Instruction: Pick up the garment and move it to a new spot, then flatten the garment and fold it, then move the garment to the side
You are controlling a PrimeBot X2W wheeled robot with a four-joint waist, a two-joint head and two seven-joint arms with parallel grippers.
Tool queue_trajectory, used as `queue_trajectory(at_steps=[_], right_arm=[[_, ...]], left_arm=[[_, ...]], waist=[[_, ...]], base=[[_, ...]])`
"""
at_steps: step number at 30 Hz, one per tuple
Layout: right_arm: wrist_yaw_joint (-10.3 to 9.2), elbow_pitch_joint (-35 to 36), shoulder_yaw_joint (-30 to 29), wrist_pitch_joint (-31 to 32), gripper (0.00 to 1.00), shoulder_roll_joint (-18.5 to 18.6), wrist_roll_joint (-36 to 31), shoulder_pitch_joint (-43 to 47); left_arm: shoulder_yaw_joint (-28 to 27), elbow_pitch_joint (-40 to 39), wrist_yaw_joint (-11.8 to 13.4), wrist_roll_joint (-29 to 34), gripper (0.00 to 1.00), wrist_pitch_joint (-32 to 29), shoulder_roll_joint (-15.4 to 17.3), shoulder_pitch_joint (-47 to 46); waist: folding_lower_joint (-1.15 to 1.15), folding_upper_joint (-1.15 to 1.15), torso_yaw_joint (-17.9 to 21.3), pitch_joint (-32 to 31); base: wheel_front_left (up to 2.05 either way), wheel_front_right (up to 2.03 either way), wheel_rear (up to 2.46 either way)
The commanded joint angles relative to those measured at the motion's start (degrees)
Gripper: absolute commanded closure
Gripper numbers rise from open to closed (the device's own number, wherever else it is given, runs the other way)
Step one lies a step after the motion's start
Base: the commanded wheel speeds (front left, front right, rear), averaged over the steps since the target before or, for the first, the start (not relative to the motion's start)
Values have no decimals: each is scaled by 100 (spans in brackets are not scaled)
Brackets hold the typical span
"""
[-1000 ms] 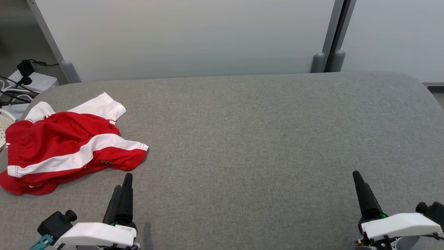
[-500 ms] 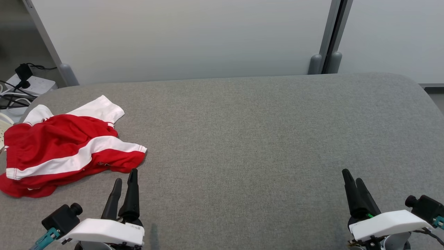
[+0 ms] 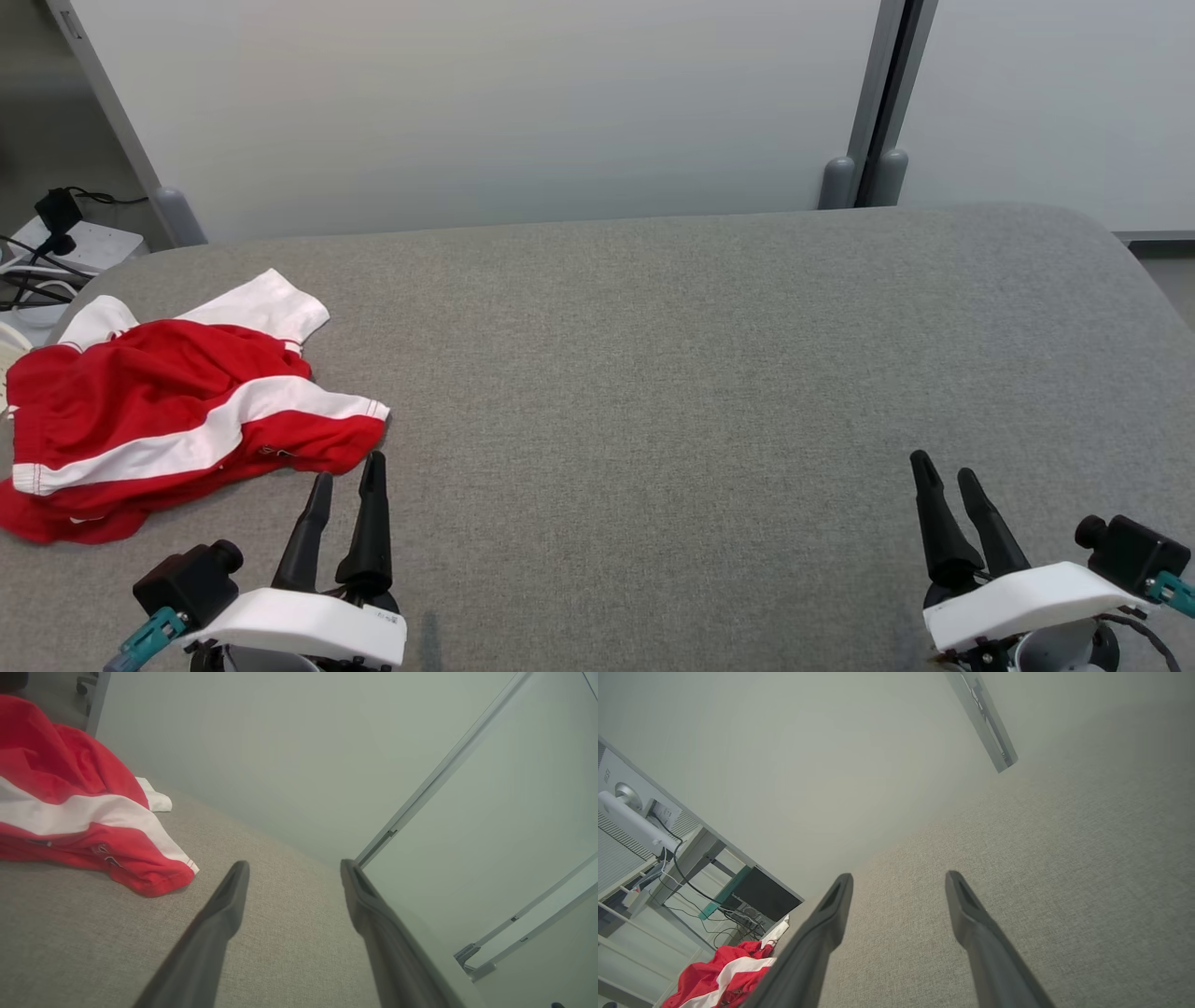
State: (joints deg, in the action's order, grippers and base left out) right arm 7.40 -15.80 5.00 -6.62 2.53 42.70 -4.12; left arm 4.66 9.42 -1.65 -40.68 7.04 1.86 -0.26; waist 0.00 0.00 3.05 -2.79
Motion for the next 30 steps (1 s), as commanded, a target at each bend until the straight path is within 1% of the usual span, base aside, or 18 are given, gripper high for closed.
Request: queue_trajectory(at_steps=[1, 7, 12, 30], right_arm=[[6, 136, 126, -115, 0, 58, -211, -268], [7, 158, 216, -216, 0, 58, -624, -294], [7, 233, 338, -283, 0, 88, -840, -315], [8, 449, 544, -585, 0, 119, -1973, -366]], left_arm=[[-83, -144, 45, 224, 0, 71, 69, -253], [-36, -135, 115, 598, 0, 173, 74, -261], [12, -158, 147, 859, 0, 240, 77, -285], [161, -259, 375, 2161, 0, 543, 90, -375]], waist=[[0, 0, 7, -8], [0, 0, 34, -23], [0, 0, 40, -19], [0, 0, 48, 47]], base=[[0, 0, 0], [0, 0, 0], [0, 0, 0], [0, 0, 0]])
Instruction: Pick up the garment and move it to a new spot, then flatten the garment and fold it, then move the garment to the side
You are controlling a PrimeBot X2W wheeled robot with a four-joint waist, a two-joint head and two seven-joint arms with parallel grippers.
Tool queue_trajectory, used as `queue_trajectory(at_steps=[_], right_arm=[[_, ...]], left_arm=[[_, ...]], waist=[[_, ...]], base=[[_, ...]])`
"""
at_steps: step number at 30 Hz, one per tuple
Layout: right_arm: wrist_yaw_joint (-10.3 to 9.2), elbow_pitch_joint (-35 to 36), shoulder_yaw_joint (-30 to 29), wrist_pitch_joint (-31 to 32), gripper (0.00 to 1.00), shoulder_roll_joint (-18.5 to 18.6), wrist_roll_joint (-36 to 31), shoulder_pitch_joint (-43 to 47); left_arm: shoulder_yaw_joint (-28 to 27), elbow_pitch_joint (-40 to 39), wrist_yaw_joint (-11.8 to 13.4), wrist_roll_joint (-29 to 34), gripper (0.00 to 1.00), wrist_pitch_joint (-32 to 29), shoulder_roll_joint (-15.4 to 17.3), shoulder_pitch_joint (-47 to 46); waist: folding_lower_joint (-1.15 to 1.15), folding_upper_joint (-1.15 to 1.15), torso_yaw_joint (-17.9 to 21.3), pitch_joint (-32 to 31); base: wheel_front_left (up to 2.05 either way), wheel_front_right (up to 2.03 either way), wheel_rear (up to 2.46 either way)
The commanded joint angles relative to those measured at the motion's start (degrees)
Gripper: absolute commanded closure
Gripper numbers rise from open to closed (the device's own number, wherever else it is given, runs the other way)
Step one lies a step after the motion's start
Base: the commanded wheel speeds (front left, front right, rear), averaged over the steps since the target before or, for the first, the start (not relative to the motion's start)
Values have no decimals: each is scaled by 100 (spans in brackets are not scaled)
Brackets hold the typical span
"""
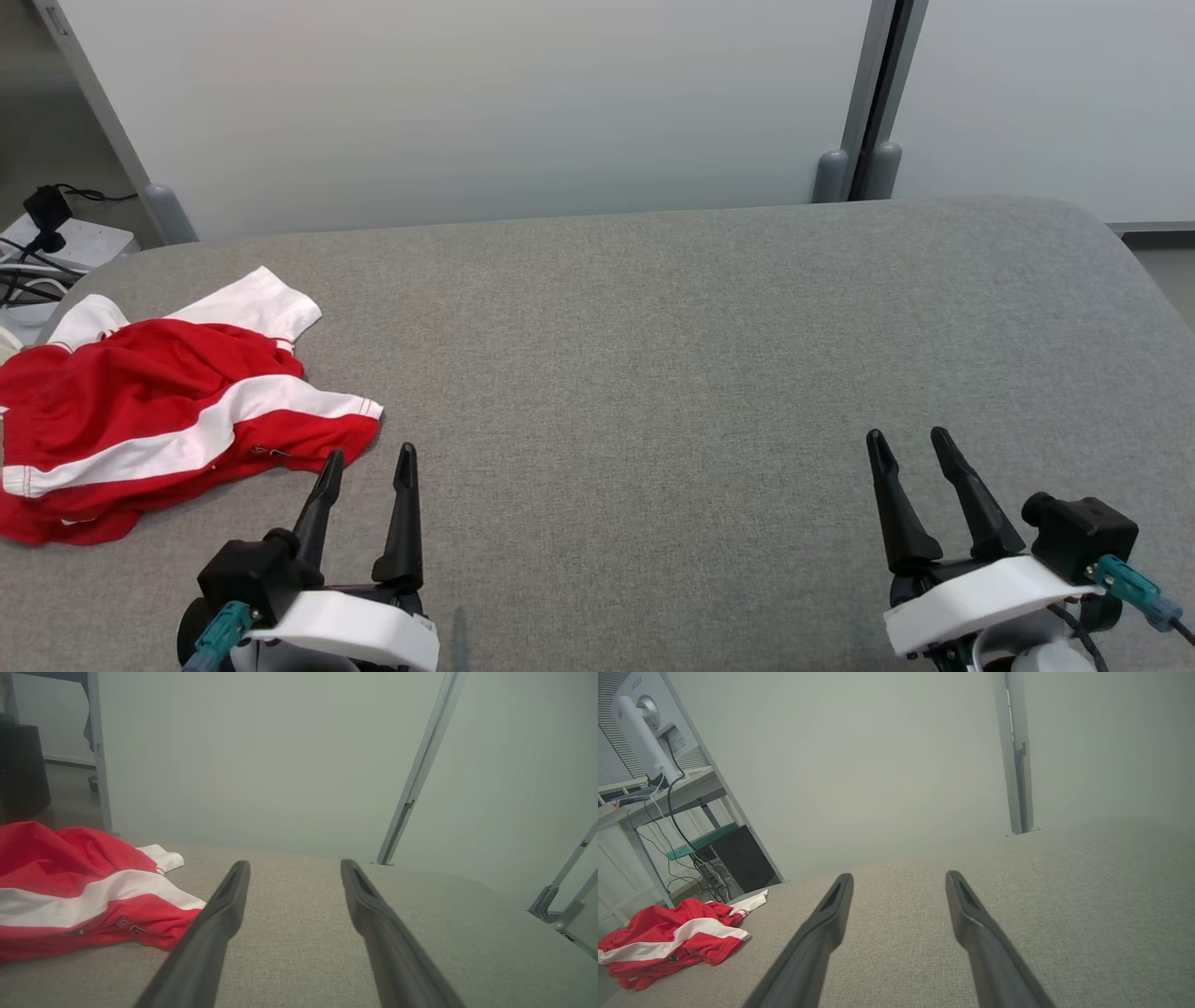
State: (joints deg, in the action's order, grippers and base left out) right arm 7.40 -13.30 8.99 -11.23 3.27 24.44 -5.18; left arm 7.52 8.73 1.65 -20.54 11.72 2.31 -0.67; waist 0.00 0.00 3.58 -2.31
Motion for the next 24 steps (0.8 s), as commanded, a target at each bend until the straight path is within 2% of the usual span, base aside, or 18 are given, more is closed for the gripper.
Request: queue_trajectory(at_steps=[1, 15, 24], right_arm=[[8, 206, 157, -141, 0, 46, -212, -264], [9, 253, 276, -376, 0, 37, -1152, -275], [9, 263, 289, -376, 0, 25, -1148, -259]], left_arm=[[-112, -197, 54, 208, 0, 92, 46, -341], [-33, -219, 198, 993, 0, 328, 57, -358], [-13, -149, 206, 954, 0, 328, 57, -372]], waist=[[0, 0, -7, -1], [0, 0, 30, -43], [0, 0, 36, -37]], base=[[0, 0, 0], [0, 0, 0], [0, 0, 0]])
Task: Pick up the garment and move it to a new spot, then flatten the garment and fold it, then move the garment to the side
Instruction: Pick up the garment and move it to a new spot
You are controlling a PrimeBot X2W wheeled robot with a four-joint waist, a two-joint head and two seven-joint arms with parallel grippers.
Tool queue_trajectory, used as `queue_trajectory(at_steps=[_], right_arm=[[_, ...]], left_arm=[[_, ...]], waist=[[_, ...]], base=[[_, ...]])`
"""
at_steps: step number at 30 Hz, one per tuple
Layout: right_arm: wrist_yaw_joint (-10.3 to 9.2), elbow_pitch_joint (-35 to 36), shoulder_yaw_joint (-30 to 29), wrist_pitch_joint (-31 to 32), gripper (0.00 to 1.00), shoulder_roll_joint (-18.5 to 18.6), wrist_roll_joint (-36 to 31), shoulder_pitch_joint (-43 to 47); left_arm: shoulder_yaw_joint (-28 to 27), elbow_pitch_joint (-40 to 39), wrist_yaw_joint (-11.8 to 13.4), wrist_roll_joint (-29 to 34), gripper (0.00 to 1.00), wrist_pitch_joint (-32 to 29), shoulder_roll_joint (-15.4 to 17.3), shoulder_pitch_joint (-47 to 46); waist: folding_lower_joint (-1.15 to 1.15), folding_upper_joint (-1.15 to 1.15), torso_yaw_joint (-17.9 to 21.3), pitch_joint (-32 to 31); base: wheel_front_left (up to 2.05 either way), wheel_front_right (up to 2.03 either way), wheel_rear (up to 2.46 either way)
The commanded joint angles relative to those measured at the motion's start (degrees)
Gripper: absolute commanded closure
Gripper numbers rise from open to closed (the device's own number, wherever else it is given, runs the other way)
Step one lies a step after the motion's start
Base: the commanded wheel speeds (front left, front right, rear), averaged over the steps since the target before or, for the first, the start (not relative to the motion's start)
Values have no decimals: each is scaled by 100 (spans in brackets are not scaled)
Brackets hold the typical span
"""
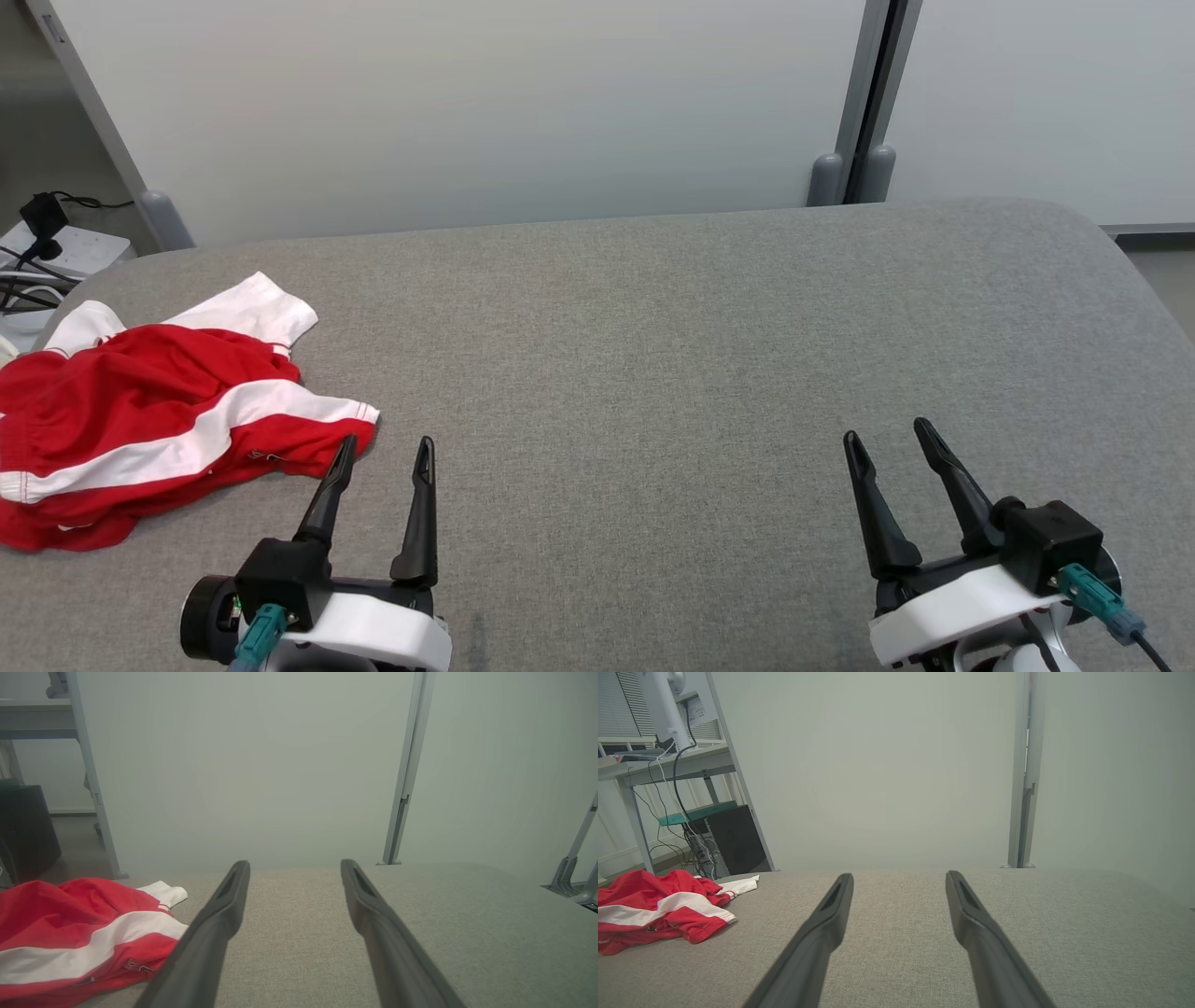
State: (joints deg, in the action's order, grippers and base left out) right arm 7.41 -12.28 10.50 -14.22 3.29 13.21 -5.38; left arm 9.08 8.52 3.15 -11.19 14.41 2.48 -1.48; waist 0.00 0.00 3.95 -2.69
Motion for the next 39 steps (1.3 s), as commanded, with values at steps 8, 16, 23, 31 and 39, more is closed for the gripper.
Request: queue_trajectory(at_steps=[8, 16, 23, 31, 39], right_arm=[[8, 166, 141, -78, 0, 18, -19, -226], [8, 178, 178, -78, 0, 24, -18, -219], [8, 286, 327, -78, 0, 58, 92, -234], [8, 521, 406, -78, 0, 111, 261, -186], [8, 507, 427, -78, 0, 111, 279, -99]], left_arm=[[-206, -69, 106, -31, 0, 59, 40, -293], [-246, -122, 296, -189, 0, 59, 40, -295], [-245, -262, 424, -243, 0, 59, 40, -264], [-321, -222, 511, -414, 0, 59, 40, -178], [-386, -235, 525, -372, 0, 59, 40, -99]], waist=[[0, 0, -9, -12], [0, 0, -309, 9], [0, 0, -814, 100], [0, 0, -1423, 104], [0, 0, -1799, 54]], base=[[0, 0, 0], [0, 0, 0], [0, 0, 0], [0, 0, 0], [0, 0, 0]])
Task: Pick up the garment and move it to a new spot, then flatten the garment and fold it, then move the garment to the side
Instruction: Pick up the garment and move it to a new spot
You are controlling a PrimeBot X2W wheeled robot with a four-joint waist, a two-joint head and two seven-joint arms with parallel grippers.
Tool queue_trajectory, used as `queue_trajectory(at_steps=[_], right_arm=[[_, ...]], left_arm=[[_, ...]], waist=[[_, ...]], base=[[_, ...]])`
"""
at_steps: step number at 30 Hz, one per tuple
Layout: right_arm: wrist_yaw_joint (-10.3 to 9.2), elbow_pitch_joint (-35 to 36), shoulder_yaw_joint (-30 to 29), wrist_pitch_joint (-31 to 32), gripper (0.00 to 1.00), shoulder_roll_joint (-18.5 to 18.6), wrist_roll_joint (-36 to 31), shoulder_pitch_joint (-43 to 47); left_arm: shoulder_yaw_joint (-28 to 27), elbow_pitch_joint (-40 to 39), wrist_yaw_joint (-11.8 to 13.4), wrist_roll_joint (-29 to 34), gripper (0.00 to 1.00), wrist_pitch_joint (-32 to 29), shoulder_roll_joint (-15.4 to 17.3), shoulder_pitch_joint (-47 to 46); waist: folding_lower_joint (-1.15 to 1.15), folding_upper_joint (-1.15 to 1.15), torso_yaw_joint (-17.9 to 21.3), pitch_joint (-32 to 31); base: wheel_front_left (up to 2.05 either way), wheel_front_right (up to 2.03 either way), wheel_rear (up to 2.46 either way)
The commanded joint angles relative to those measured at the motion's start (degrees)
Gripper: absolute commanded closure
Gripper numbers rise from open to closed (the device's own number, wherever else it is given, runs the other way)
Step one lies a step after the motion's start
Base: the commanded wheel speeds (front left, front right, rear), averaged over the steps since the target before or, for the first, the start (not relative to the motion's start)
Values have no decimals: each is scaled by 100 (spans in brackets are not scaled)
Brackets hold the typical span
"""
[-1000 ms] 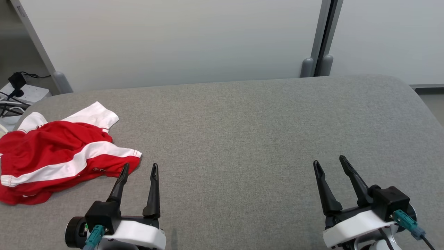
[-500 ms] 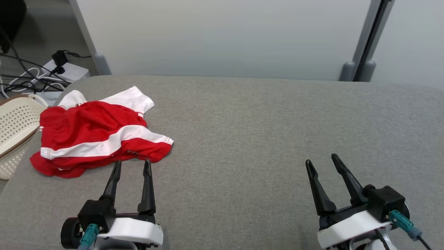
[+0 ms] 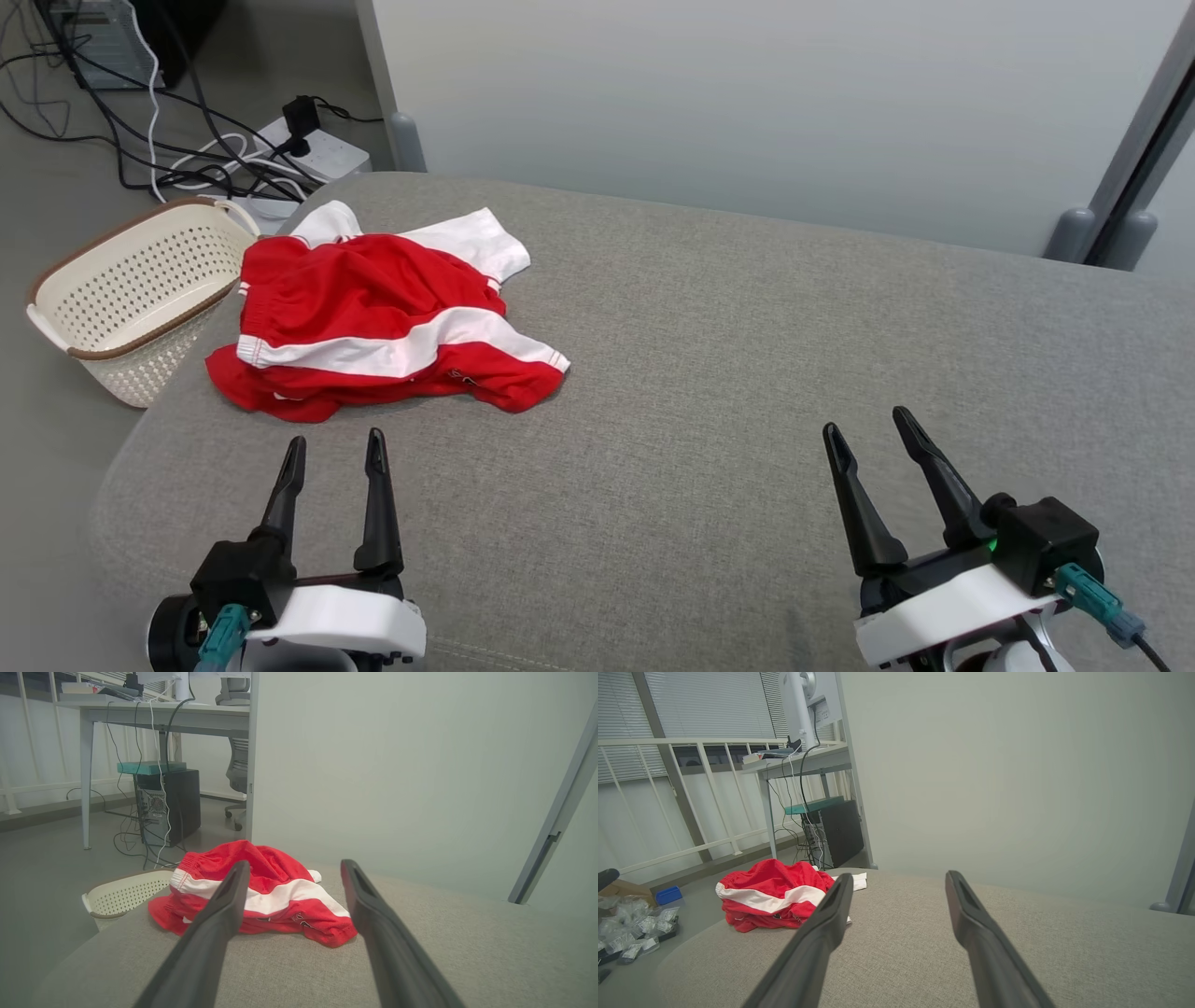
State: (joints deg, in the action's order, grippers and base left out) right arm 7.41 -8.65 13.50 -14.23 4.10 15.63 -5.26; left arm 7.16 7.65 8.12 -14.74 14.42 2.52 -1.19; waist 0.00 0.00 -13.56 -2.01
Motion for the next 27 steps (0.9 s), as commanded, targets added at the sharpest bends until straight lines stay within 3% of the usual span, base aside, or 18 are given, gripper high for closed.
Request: queue_trajectory(at_steps=[1, 13, 27], right_arm=[[8, 141, 131, -77, 0, 29, 35, -104], [8, 121, 175, -77, 0, 10, 125, -80], [8, 131, 272, -77, 0, 215, 238, -248]], left_arm=[[-202, -143, 26, -16, 0, 58, 36, -119], [-271, 8, -39, -177, 0, 58, 36, -130], [-527, 956, -52, -703, 0, 58, 36, -1119]], waist=[[0, 0, -75, -19], [0, 0, -87, -3], [0, 0, 321, 480]], base=[[0, 0, 0], [0, 0, 0], [0, 0, 0]])
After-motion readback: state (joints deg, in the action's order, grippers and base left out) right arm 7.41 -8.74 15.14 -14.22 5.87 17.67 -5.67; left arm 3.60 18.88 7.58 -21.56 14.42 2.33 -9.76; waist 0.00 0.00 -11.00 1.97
